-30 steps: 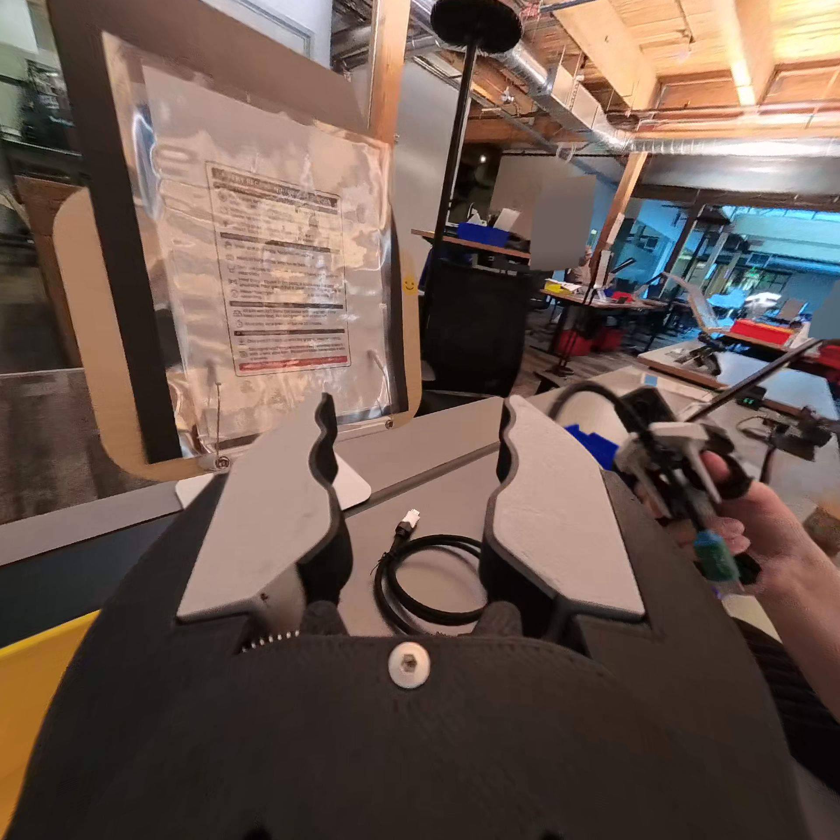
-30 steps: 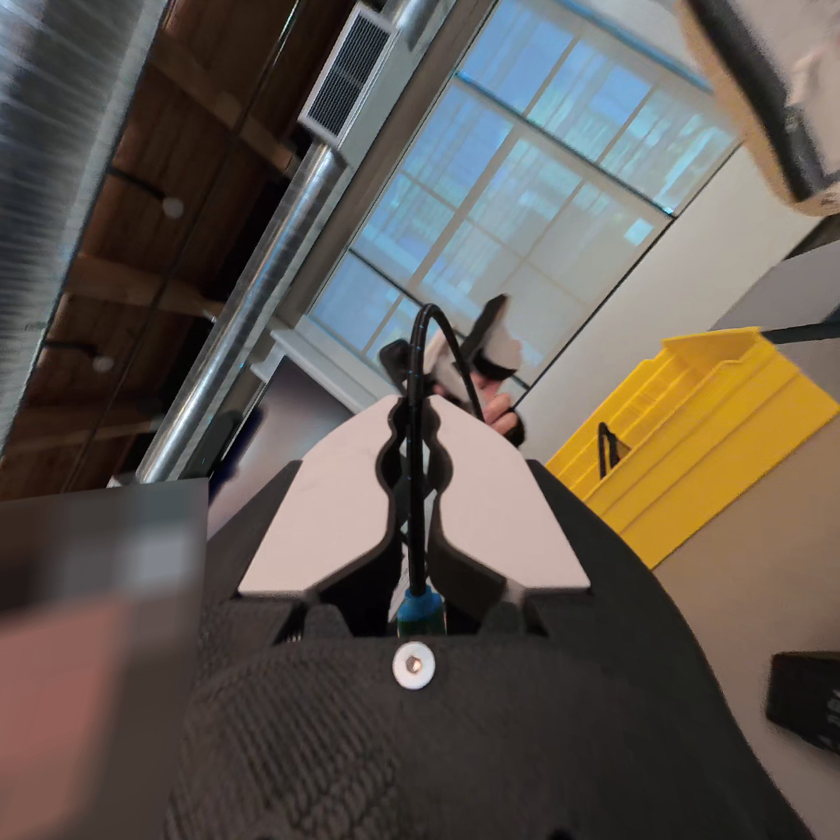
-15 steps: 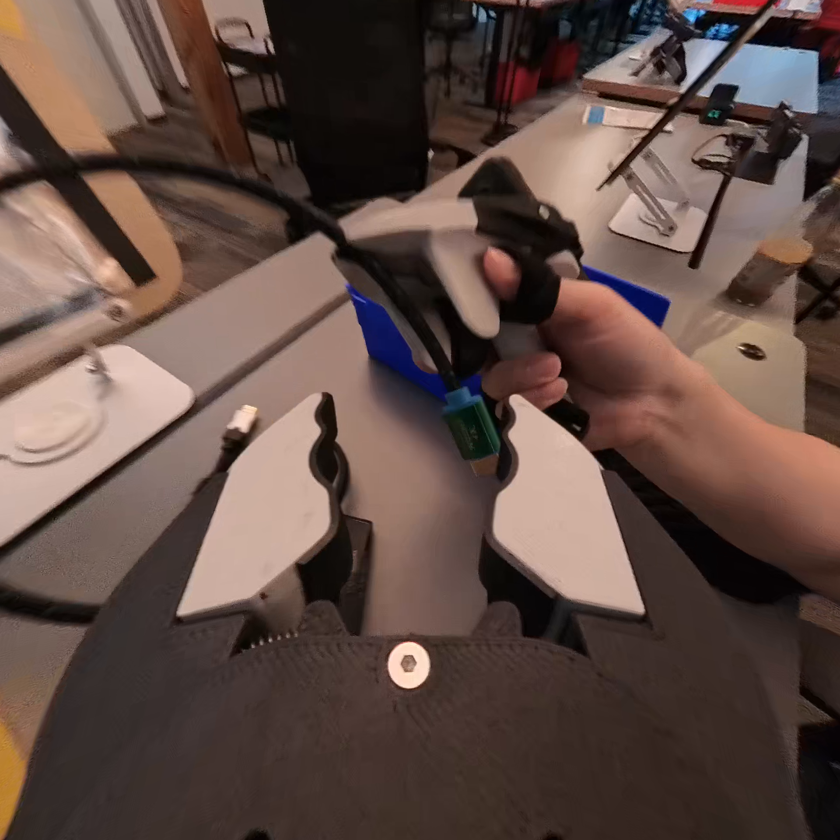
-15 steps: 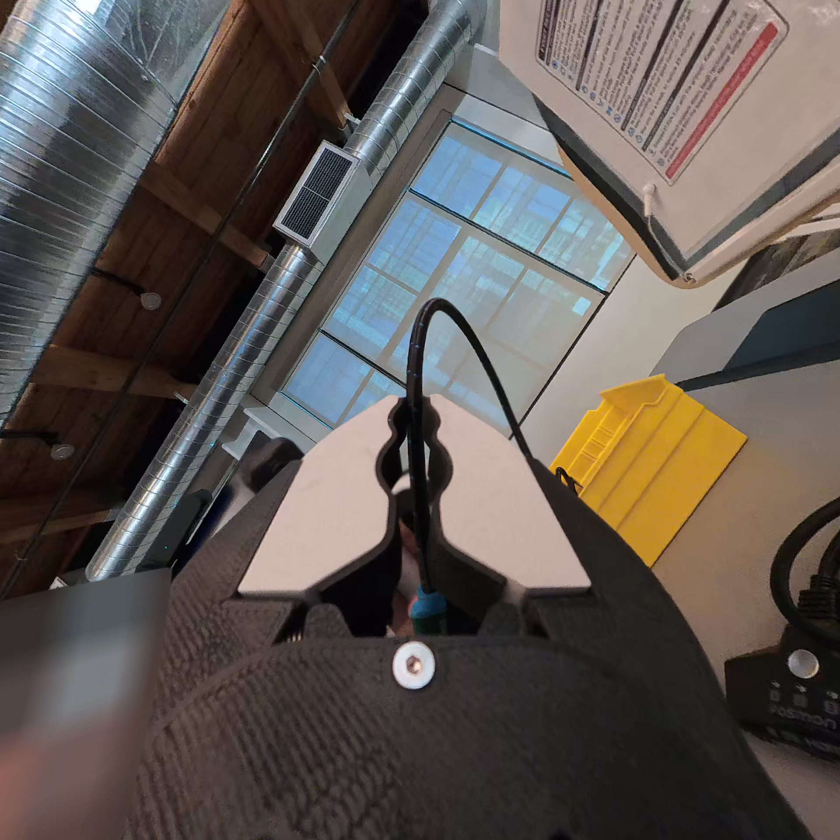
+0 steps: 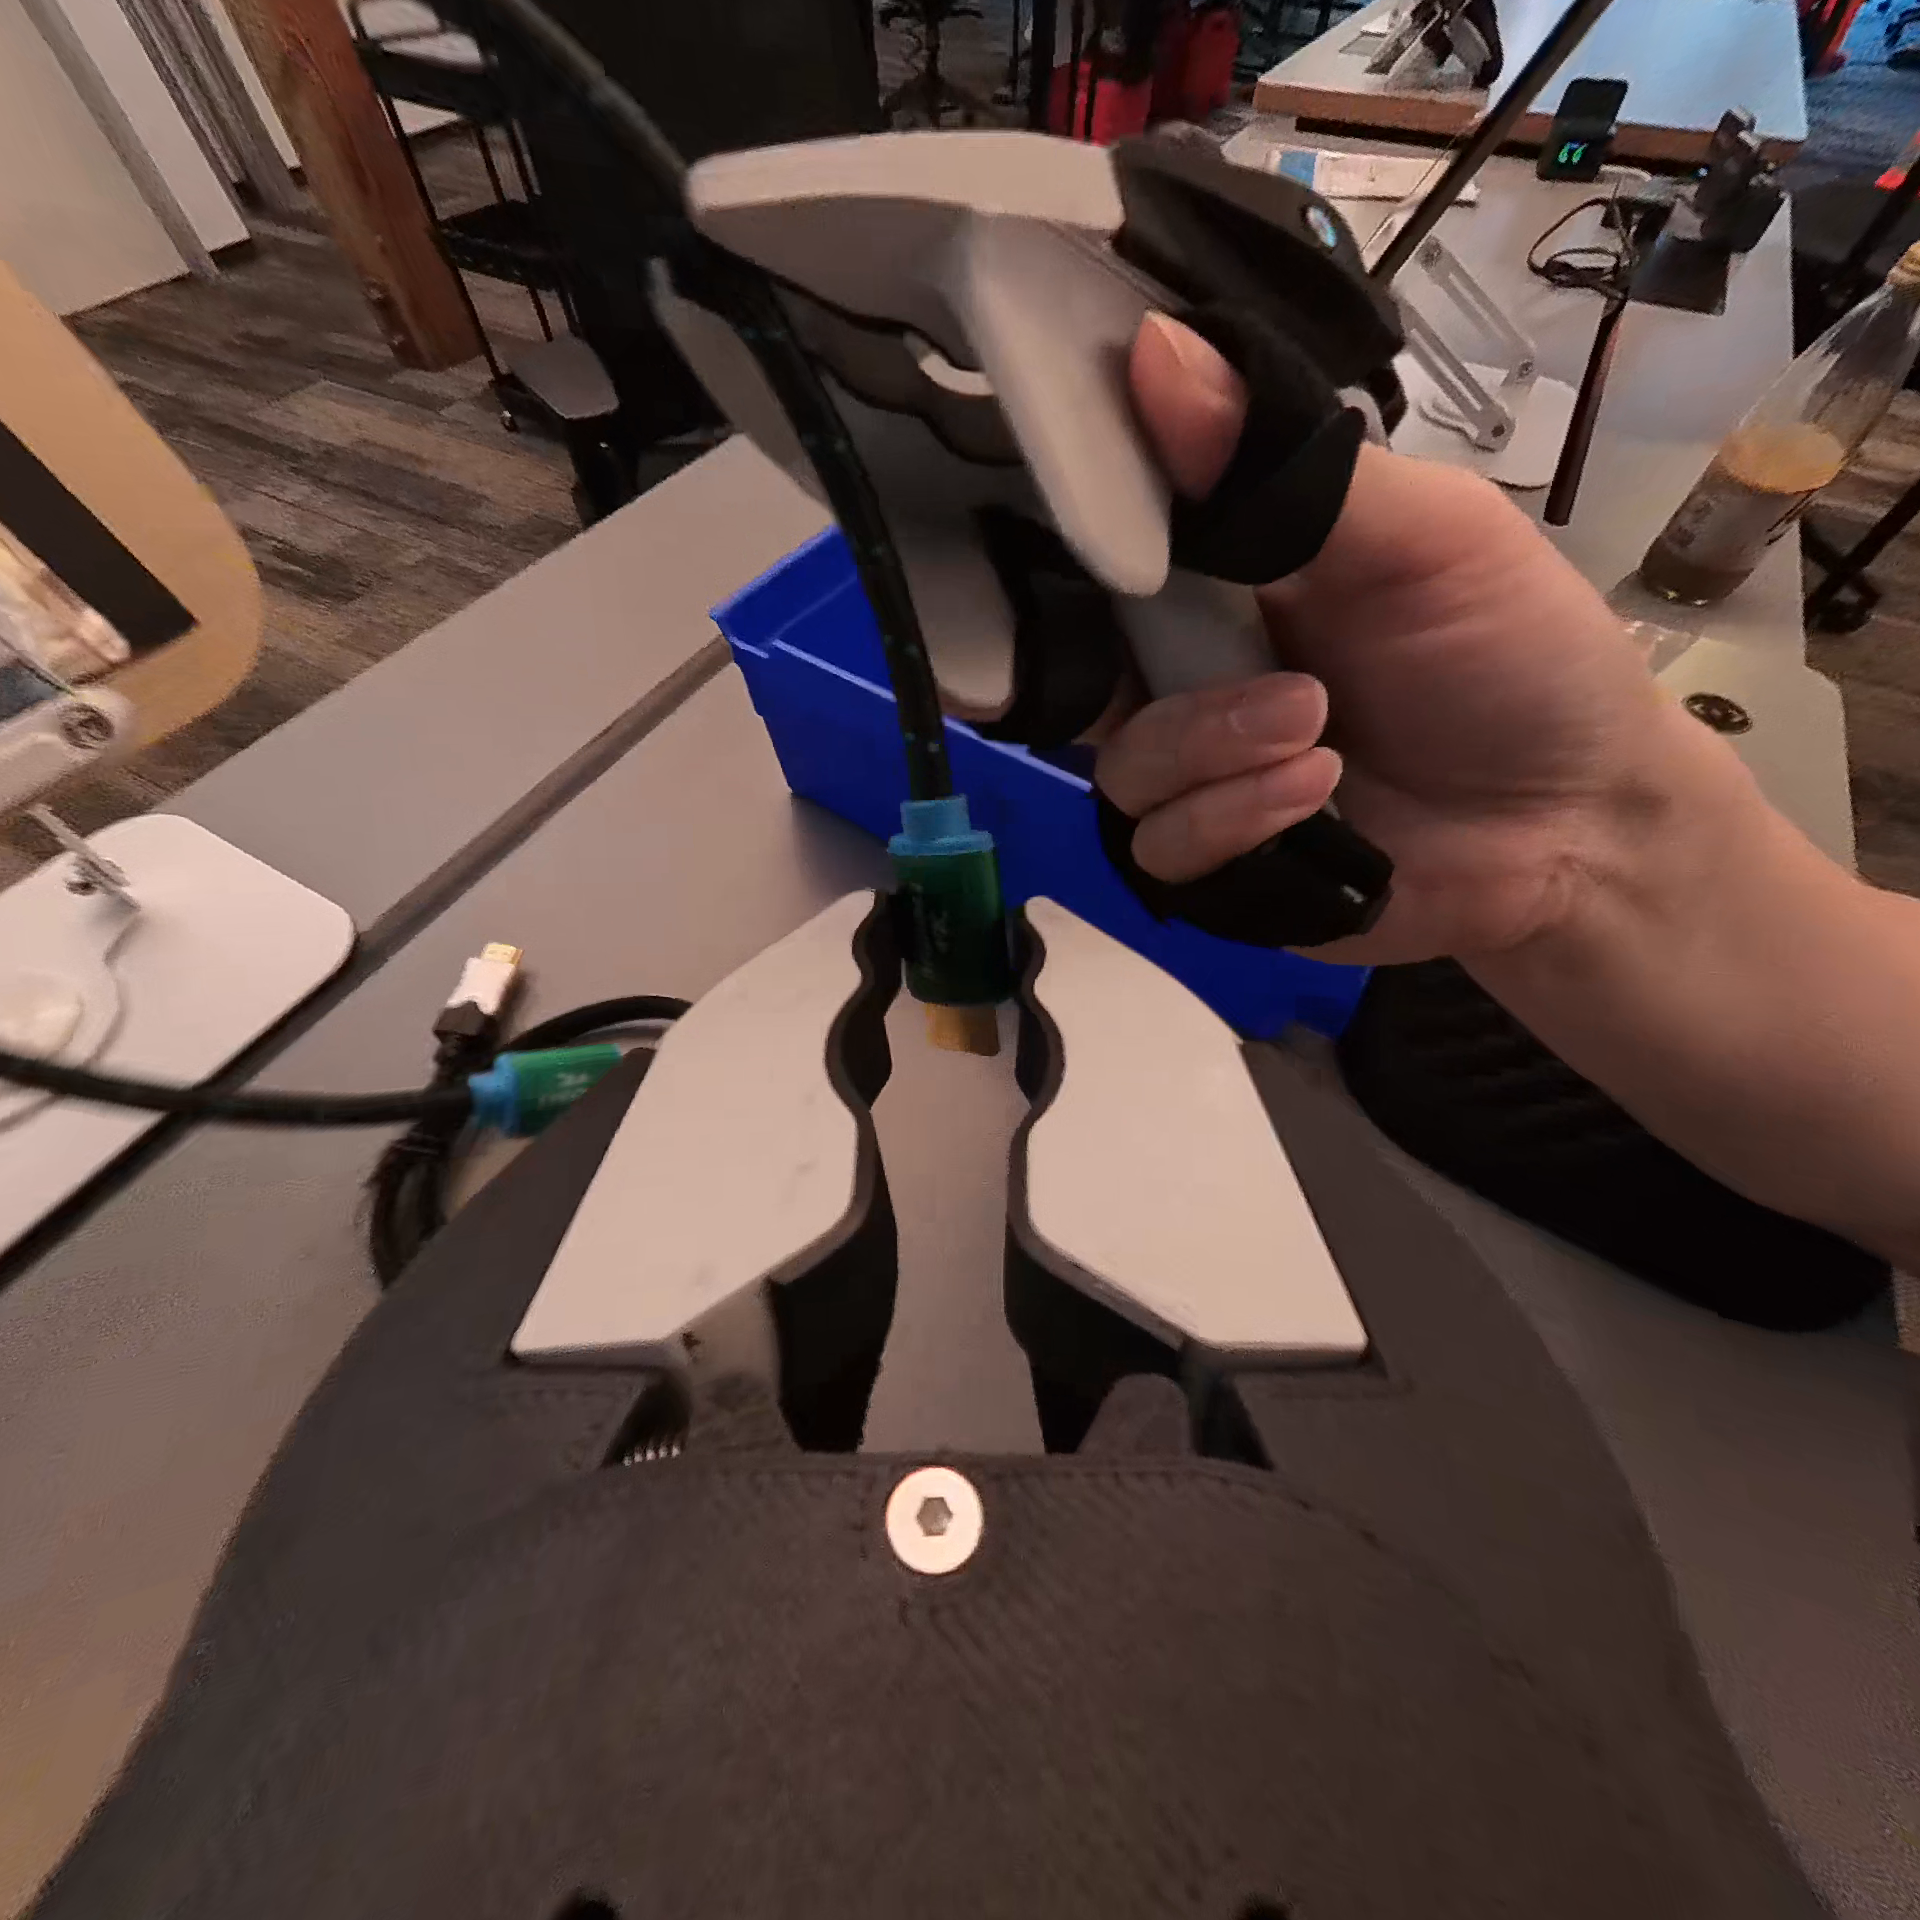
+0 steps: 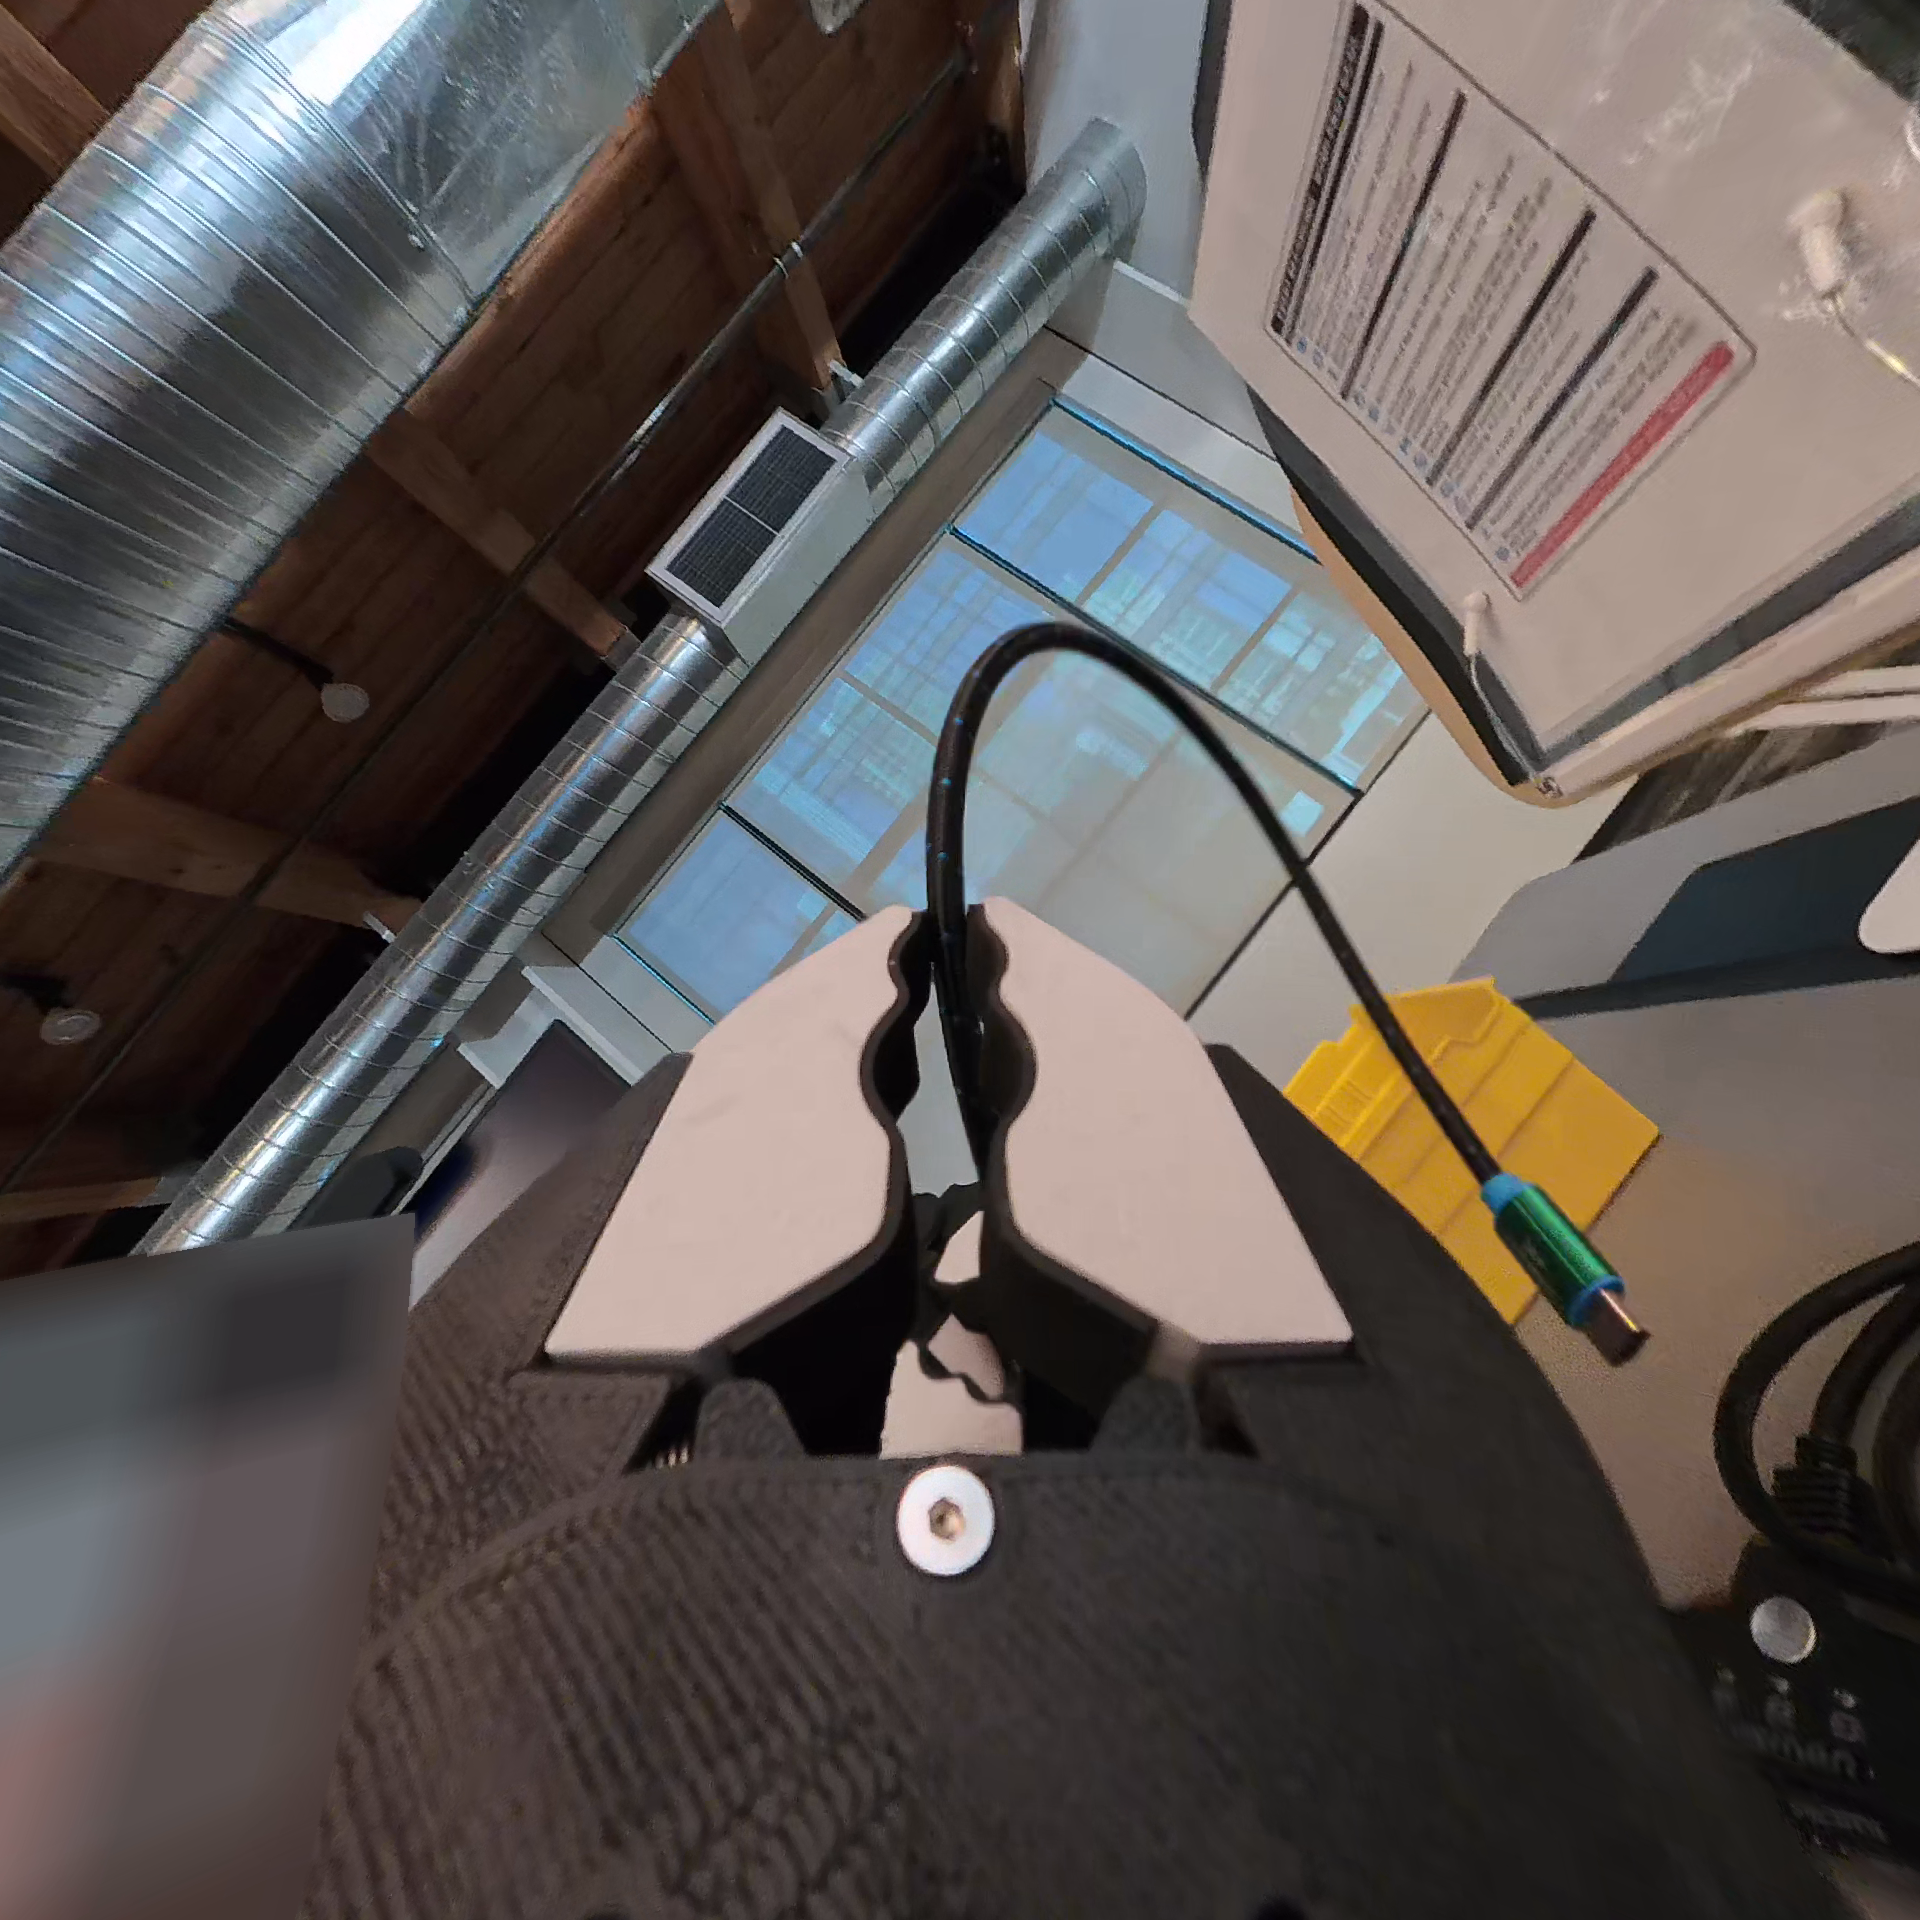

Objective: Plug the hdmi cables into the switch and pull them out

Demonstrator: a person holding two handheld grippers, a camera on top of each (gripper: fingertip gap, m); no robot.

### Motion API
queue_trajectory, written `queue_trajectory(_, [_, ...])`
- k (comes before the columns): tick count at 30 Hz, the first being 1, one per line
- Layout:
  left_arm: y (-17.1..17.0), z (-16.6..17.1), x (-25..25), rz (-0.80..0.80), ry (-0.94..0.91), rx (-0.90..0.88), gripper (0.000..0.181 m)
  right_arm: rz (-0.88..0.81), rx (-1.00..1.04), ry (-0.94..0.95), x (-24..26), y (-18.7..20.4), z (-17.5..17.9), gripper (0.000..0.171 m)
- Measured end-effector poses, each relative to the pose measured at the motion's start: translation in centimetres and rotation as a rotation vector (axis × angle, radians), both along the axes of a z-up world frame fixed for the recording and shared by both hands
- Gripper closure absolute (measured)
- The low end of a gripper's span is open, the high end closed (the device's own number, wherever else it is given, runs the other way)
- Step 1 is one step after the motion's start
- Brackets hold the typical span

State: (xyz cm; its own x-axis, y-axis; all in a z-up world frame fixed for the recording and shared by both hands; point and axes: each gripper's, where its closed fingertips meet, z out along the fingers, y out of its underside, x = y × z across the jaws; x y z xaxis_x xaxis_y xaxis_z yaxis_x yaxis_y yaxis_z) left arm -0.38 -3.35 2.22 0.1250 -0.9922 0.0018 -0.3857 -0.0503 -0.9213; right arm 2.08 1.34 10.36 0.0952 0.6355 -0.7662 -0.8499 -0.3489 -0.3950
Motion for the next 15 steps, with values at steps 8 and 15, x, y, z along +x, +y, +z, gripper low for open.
queue_trajectory(8, [1.7, 5.9, -3.9, -0.023, -0.124, 0.185, 0.167, 0.003, 0.17, 0.004, -0.1, -1.3, 2.1, 0.163])
queue_trajectory(15, [-0.3, 8.8, -5.3, -0.043, -0.147, 0.431, 0.17, 0.149, 0.376, 0.014, -1.5, -3.2, 3.5, 0.162])
